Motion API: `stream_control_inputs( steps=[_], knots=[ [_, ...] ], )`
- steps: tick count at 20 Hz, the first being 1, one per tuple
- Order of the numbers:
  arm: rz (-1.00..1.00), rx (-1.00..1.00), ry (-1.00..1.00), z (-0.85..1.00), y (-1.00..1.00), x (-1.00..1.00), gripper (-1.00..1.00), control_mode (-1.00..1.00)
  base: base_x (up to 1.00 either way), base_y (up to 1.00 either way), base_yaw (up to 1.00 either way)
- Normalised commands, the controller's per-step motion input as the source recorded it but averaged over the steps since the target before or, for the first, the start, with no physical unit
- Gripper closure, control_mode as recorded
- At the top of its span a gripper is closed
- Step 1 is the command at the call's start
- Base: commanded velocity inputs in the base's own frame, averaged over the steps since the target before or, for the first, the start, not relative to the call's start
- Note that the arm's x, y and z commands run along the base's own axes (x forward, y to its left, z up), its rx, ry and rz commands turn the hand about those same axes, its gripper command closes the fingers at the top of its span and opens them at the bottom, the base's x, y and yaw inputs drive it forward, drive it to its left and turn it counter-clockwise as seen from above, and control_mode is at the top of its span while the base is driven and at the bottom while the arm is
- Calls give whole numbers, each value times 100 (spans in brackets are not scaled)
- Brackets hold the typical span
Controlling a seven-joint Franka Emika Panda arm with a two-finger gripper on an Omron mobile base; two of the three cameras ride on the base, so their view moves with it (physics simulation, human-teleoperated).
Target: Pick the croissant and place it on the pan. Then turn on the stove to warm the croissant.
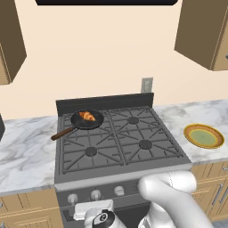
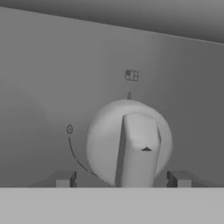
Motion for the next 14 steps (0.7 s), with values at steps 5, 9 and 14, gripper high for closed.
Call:
stream_control_inputs(
  steps=[5, 9, 14],
  knots=[
    [0, 0, 0, 0, 11, 3, -100, -100, 0, 0, 0],
    [0, 0, 0, 2, 0, 0, -100, -100, 0, 0, 0],
    [0, 0, 0, 14, 1, 0, -100, -100, 0, 0, 0]
  ],
)
